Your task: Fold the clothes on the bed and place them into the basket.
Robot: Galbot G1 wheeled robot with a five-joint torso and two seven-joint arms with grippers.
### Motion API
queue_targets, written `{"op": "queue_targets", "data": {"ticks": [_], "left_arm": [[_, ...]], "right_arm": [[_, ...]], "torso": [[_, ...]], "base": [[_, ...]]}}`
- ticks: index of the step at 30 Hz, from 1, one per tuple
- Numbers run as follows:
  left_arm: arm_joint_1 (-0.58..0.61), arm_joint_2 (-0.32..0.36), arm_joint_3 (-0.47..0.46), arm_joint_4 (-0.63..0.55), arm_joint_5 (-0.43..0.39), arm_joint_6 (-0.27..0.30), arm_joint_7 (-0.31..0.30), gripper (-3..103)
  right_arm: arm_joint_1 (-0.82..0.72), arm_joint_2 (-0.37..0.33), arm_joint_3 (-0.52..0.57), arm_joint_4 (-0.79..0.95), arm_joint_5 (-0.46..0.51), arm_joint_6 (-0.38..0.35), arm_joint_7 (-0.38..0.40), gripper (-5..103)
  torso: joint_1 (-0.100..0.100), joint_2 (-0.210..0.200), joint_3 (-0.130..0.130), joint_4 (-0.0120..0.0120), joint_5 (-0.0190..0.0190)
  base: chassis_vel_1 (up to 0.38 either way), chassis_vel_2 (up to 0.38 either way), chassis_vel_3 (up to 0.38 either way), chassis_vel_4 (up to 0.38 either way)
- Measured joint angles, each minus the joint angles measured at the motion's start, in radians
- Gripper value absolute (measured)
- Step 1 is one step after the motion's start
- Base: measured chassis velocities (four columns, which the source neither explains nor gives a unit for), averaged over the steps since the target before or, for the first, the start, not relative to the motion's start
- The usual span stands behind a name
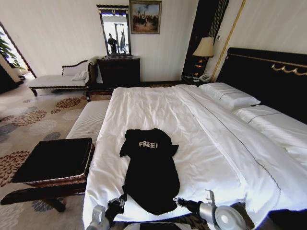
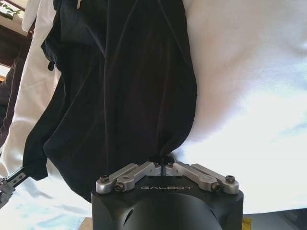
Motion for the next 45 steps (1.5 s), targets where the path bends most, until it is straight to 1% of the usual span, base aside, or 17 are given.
{"op": "queue_targets", "data": {"ticks": [3,4,5,8,12,15,16,19,20,24,25,28,31,34,36,39,45], "left_arm": [[-0.002,-0.001,-0.017,-0.011,-0.019,-0.002,-0.002,0],[0.000,0.001,-0.034,-0.026,-0.040,-0.002,-0.006,0],[0.000,0.001,-0.034,-0.026,-0.040,-0.002,-0.006,0],[0.018,0.005,-0.076,-0.068,-0.094,0.008,-0.028,0],[0.052,0.007,-0.105,-0.119,-0.134,0.023,-0.054,0],[0.080,0.005,-0.110,-0.144,-0.142,0.042,-0.090,0],[0.080,0.005,-0.110,-0.144,-0.142,0.042,-0.090,0],[0.109,0.027,-0.123,-0.167,-0.174,0.065,-0.139,0],[0.109,0.027,-0.123,-0.167,-0.174,0.065,-0.139,0],[0.166,0.040,-0.183,-0.206,-0.231,0.118,-0.170,0],[0.166,0.040,-0.183,-0.206,-0.231,0.118,-0.170,0],[0.250,0.063,-0.199,-0.231,-0.191,0.129,-0.181,0],[0.280,0.069,-0.197,-0.239,-0.159,0.126,-0.180,0],[0.349,0.067,-0.189,-0.255,-0.122,0.113,-0.178,0],[0.355,0.066,-0.189,-0.255,-0.118,0.112,-0.177,0],[0.434,0.047,-0.180,-0.247,-0.049,0.067,-0.157,0],[0.492,0.038,-0.177,-0.233,-0.013,0.032,-0.146,0]], "right_arm": [[-0.001,-0.002,0.004,0.009,0.008,-0.004,0.005,0],[-0.001,-0.008,0.014,0.021,0.029,-0.029,0.018,0],[-0.001,-0.008,0.014,0.021,0.029,-0.029,0.018,0],[0.000,-0.037,0.042,0.056,0.071,-0.066,0.045,0],[-0.001,-0.066,0.081,0.088,0.100,-0.068,0.078,0],[-0.013,-0.094,0.121,0.115,0.120,-0.071,0.126,0],[-0.013,-0.094,0.121,0.115,0.120,-0.071,0.126,0],[-0.028,-0.152,0.163,0.130,0.141,-0.071,0.167,0],[-0.028,-0.152,0.163,0.130,0.141,-0.071,0.167,0],[-0.039,-0.220,0.202,0.133,0.171,-0.071,0.193,0],[-0.039,-0.220,0.202,0.133,0.171,-0.071,0.193,0],[-0.058,-0.274,0.212,0.140,0.172,-0.071,0.207,0],[-0.066,-0.292,0.207,0.143,0.153,-0.071,0.212,0],[-0.092,-0.319,0.198,0.150,0.116,-0.070,0.212,0],[-0.096,-0.322,0.197,0.150,0.111,-0.070,0.211,0],[-0.132,-0.329,0.193,0.142,0.064,-0.070,0.197,0],[-0.173,-0.324,0.195,0.137,0.015,-0.069,0.180,0]], "torso": [[0.000,0.000,0.000,0.0000,0.0000],[0.000,0.000,0.000,0.0000,0.0000],[0.000,0.000,0.000,0.0000,0.0000],[0.000,0.000,0.000,0.0000,0.0000],[0.000,0.000,0.000,0.0000,0.0001],[0.000,0.000,0.000,0.0000,0.0002],[0.000,0.000,0.000,0.0000,0.0002],[0.000,0.000,0.000,-0.0001,0.0000],[0.000,0.000,0.000,-0.0001,0.0000],[0.000,0.000,0.000,0.0001,0.0000],[0.000,0.000,0.000,0.0001,0.0000],[0.000,0.000,0.000,0.0001,0.0002],[0.000,0.000,0.000,0.0000,0.0001],[0.000,0.000,0.000,0.0000,0.0000],[0.000,0.000,0.000,0.0000,0.0000],[0.000,0.000,0.000,0.0001,0.0003],[0.000,0.000,0.000,0.0000,0.0001]], "base": [[0.000,0.000,0.000,0.000],[0.000,0.000,0.000,0.000],[0.000,0.000,0.000,0.000],[0.000,0.000,0.000,0.000],[0.000,0.000,0.000,0.000],[0.000,0.000,0.000,0.000],[0.000,0.000,0.000,0.000],[0.000,0.000,0.000,0.000],[0.000,0.000,0.000,0.000],[0.000,0.000,0.000,0.000],[0.000,0.000,0.000,0.000],[0.000,0.000,0.000,0.000],[0.000,0.000,0.000,0.000],[0.000,0.000,0.000,0.000],[0.000,0.000,0.000,0.000],[0.000,0.000,0.000,0.000],[0.000,0.000,0.000,0.000]]}}
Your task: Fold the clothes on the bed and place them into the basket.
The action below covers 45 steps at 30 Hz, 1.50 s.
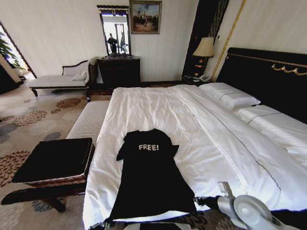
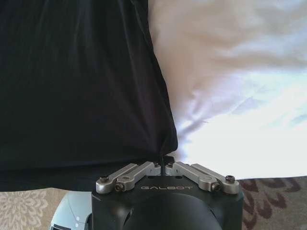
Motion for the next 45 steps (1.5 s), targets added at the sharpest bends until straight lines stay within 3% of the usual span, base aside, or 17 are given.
{"op": "queue_targets", "data": {"ticks": [10,15,26,29,32,33,35,39,41,45], "left_arm": [[0.099,0.028,0.008,-0.001,0.059,-0.014,0.000,0],[0.053,0.046,0.021,0.026,0.065,-0.011,-0.009,0],[-0.110,0.045,0.081,0.022,0.036,0.140,-0.082,-1],[-0.118,0.054,0.089,0.006,0.039,0.195,-0.088,15],[-0.113,0.054,0.091,0.003,0.045,0.204,-0.088,20],[-0.105,0.048,0.092,0.001,0.056,0.210,-0.089,26],[-0.098,0.044,0.091,-0.001,0.064,0.210,-0.089,31],[-0.098,0.032,0.080,-0.008,0.104,0.162,-0.088,47],[-0.114,0.026,0.076,-0.008,0.111,0.147,-0.087,53],[-0.213,-0.009,0.050,0.001,0.105,0.121,-0.088,69]], "right_arm": [[-0.086,-0.044,0.042,0.028,-0.059,0.001,-0.022,0],[-0.062,-0.030,0.007,0.013,-0.076,0.001,-0.019,0],[0.010,-0.001,-0.062,-0.004,-0.055,0.001,0.019,3],[0.014,0.006,-0.074,0.002,-0.058,0.001,0.033,19],[0.013,0.006,-0.073,0.006,-0.058,0.001,0.036,24],[0.009,0.005,-0.066,0.011,-0.058,0.001,0.038,35],[0.007,0.005,-0.057,0.014,-0.057,0.001,0.039,35],[0.022,0.017,-0.029,0.019,-0.063,0.001,0.037,56],[0.038,0.024,-0.026,0.020,-0.063,0.001,0.036,56],[0.107,0.050,-0.013,0.019,-0.037,0.001,0.031,73]], "torso": [[0.000,0.000,0.000,0.0001,0.0000],[0.000,0.000,0.000,-0.0001,0.0000],[0.000,0.000,0.000,0.0000,-0.0002],[0.000,0.000,0.000,-0.0002,-0.0002],[0.000,0.000,0.000,-0.0001,-0.0002],[0.000,0.000,0.000,0.0001,0.0000],[0.000,0.000,0.000,0.0001,-0.0001],[0.000,0.000,0.000,0.0000,-0.0001],[0.000,0.000,0.000,0.0000,0.0000],[0.000,0.000,0.000,-0.0001,-0.0003]], "base": [[0.000,0.000,0.000,0.000],[0.000,0.000,0.000,0.000],[0.000,0.000,0.000,0.000],[0.000,0.000,0.000,0.000],[0.000,0.000,0.000,0.000],[0.000,0.000,0.000,0.000],[0.000,0.000,0.000,0.000],[0.000,0.000,0.000,0.000],[0.000,0.000,0.000,0.000],[0.000,0.000,0.000,0.000]]}}
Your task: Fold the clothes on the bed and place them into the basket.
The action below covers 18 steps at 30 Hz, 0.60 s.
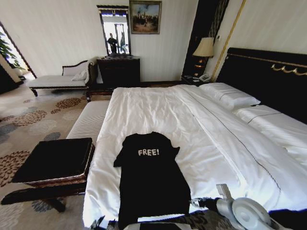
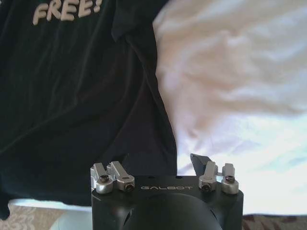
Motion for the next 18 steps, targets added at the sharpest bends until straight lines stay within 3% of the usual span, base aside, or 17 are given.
{"op": "queue_targets", "data": {"ticks": [3,5,8,13,18], "left_arm": [[-0.141,-0.044,-0.029,0.026,-0.067,-0.049,0.004,85],[-0.161,-0.050,-0.030,0.034,-0.072,-0.062,0.010,85],[-0.291,-0.121,-0.024,0.120,-0.039,-0.149,0.065,98],[-0.379,-0.191,-0.018,0.188,-0.043,-0.183,0.089,100],[-0.396,-0.219,-0.027,0.225,-0.031,-0.226,0.111,100]], "right_arm": [[0.122,0.032,0.001,-0.029,0.014,0.000,-0.024,89],[0.143,0.041,-0.001,-0.036,0.015,0.000,-0.030,89],[0.310,0.127,-0.036,-0.117,0.021,0.000,-0.052,99],[0.475,0.213,-0.098,-0.226,0.062,0.004,-0.049,100],[0.623,0.270,-0.175,-0.339,0.087,0.015,-0.050,100]], "torso": [[0.000,0.000,0.000,0.0000,0.0000],[0.000,0.000,0.000,-0.0001,0.0001],[0.000,0.000,0.000,-0.0002,0.0003],[0.000,0.000,0.000,0.0000,0.0003],[0.000,0.000,0.000,0.0004,0.0001]], "base": [[0.000,0.000,0.000,0.000],[0.000,0.000,0.000,0.000],[0.000,0.000,0.000,0.000],[0.000,0.000,0.000,0.000],[0.000,0.000,0.000,0.000]]}}
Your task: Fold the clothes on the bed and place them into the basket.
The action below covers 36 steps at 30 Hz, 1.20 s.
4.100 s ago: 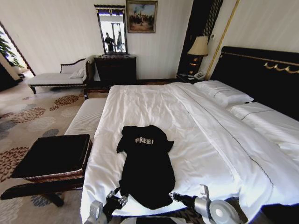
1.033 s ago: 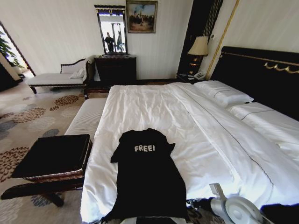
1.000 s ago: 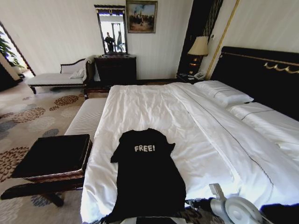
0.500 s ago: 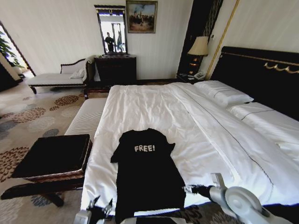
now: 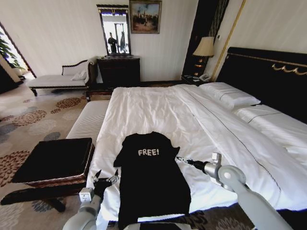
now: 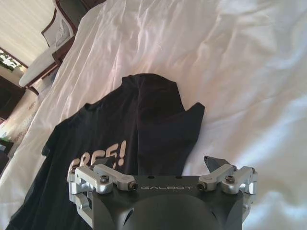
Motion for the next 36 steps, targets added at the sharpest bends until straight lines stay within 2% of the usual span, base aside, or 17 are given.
{"op": "queue_targets", "data": {"ticks": [4,7,12,19,28,30,32,35,36], "left_arm": [[0.007,-0.042,0.003,0.015,0.022,-0.013,0.008,100],[0.018,-0.086,0.017,0.009,0.041,-0.014,0.016,100],[0.027,-0.101,0.021,-0.002,0.059,-0.012,0.020,100],[0.046,-0.122,0.017,-0.019,0.063,-0.011,0.021,100],[0.065,-0.128,0.016,-0.040,0.073,-0.007,0.020,100],[0.078,-0.130,0.012,-0.049,0.073,-0.007,0.020,100],[0.082,-0.131,0.011,-0.052,0.073,-0.007,0.020,100],[0.090,-0.137,0.007,-0.061,0.073,-0.007,0.018,100],[0.090,-0.137,0.007,-0.061,0.073,-0.007,0.018,100]], "right_arm": [[0.082,0.057,-0.039,-0.081,0.008,0.008,-0.007,100],[0.138,0.116,-0.062,-0.178,-0.031,0.027,-0.029,100],[0.182,0.178,-0.049,-0.277,-0.100,0.045,-0.053,100],[0.174,0.178,-0.002,-0.310,-0.140,0.048,-0.066,100],[0.201,0.202,-0.009,-0.359,-0.146,0.052,-0.077,103],[0.213,0.223,-0.012,-0.369,-0.132,0.052,-0.075,90],[0.214,0.226,-0.013,-0.370,-0.125,0.052,-0.071,90],[0.211,0.225,-0.014,-0.366,-0.095,0.044,-0.057,74],[0.211,0.225,-0.014,-0.366,-0.095,0.044,-0.057,74]], "torso": [[0.000,0.000,0.000,-0.0001,-0.0001],[0.000,0.000,0.000,-0.0002,-0.0001],[0.000,0.000,0.000,-0.0002,0.0002],[0.000,0.000,0.000,-0.0006,-0.0001],[0.000,0.000,0.000,-0.0003,0.0000],[0.000,0.000,0.000,-0.0001,0.0000],[0.000,0.000,0.000,0.0000,0.0001],[0.000,0.000,0.000,-0.0003,0.0000],[0.000,0.000,0.000,-0.0003,0.0000]], "base": [[0.000,0.000,0.000,0.000],[0.000,0.000,0.000,0.000],[0.000,0.000,0.000,0.000],[0.000,0.000,0.000,0.000],[0.000,0.000,0.000,0.000],[0.000,0.000,0.000,0.000],[0.000,0.000,0.000,0.000],[0.000,0.000,0.000,0.000],[0.000,0.000,0.000,0.000]]}}
